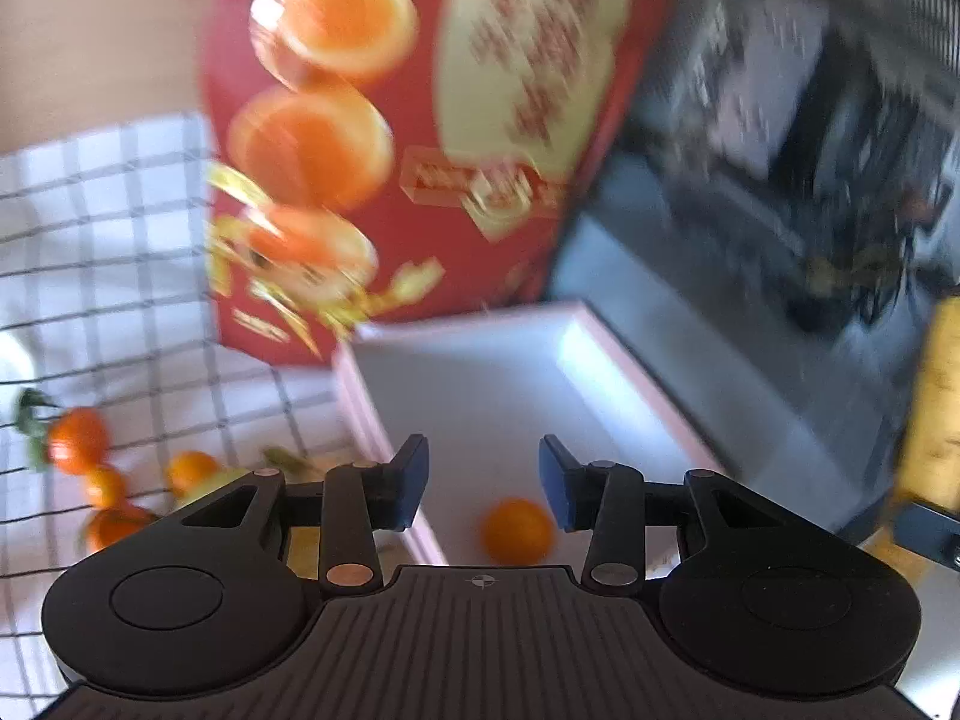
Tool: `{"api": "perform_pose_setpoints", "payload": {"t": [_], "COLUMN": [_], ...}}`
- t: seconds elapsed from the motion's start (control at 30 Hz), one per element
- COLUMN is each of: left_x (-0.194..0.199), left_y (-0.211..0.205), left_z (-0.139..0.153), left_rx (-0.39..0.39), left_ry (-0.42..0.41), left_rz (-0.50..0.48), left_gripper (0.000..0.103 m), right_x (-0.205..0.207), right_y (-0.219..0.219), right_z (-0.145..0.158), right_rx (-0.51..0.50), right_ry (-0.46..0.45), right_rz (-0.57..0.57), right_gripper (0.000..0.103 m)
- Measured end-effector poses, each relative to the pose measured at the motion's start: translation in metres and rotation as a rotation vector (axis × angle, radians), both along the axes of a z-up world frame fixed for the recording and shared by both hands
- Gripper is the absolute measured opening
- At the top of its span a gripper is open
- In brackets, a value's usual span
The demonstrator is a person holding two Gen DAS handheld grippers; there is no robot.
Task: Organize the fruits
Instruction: 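Lower the yellow banana into the pink box and open the right tool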
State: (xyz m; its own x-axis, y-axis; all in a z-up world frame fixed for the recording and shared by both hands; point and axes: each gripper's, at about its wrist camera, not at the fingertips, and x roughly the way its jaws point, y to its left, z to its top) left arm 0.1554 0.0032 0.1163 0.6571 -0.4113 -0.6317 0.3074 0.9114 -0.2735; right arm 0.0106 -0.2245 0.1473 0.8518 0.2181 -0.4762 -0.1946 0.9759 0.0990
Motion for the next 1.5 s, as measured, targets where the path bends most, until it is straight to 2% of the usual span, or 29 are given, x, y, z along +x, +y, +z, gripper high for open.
{"api": "perform_pose_setpoints", "payload": {"t": [0.13, 0.33, 0.47, 0.63, 0.77, 0.87, 1.0, 1.1, 1.3, 1.37, 1.5], "left_x": [-0.025, -0.079, -0.107, -0.123, -0.13, -0.133, -0.134, -0.136, -0.134, -0.133, -0.127], "left_y": [0.039, 0.072, 0.089, 0.106, 0.113, 0.114, 0.112, 0.115, 0.12, 0.119, 0.112], "left_z": [-0.001, -0.037, -0.053, -0.063, -0.065, -0.068, -0.073, -0.077, -0.08, -0.081, -0.081], "left_rx": [-0.047, -0.089, -0.106, -0.126, -0.148, -0.154, -0.153, -0.149, -0.146, -0.143, -0.13], "left_ry": [-0.012, 0.071, 0.131, 0.16, 0.168, 0.173, 0.185, 0.196, 0.206, 0.205, 0.2], "left_rz": [0.067, 0.13, 0.179, 0.238, 0.259, 0.26, 0.267, 0.273, 0.297, 0.29, 0.276], "left_gripper": [0.045, 0.045, 0.045, 0.045, 0.045, 0.045, 0.045, 0.045, 0.045, 0.045, 0.045], "right_x": [0.027, 0.088, 0.127, 0.166, 0.184, 0.195, 0.207, 0.211, 0.213, 0.211, 0.203], "right_y": [0.009, 0.044, 0.061, 0.07, 0.074, 0.081, 0.088, 0.096, 0.102, 0.1, 0.092], "right_z": [0.008, 0.001, -0.021, -0.053, -0.077, -0.095, -0.11, -0.118, -0.12, -0.118, -0.103], "right_rx": [-0.011, -0.093, -0.11, -0.103, -0.085, -0.108, -0.11, -0.119, -0.07, -0.052, -0.005], "right_ry": [-0.016, 0.035, 0.134, 0.264, 0.373, 0.454, 0.501, 0.507, 0.499, 0.488, 0.436], "right_rz": [0.025, 0.118, 0.171, 0.155, 0.178, 0.198, 0.212, 0.223, 0.254, 0.252, 0.255], "right_gripper": [0.036, 0.036, 0.036, 0.036, 0.036, 0.036, 0.036, 0.036, 0.038, 0.045, 0.045]}}
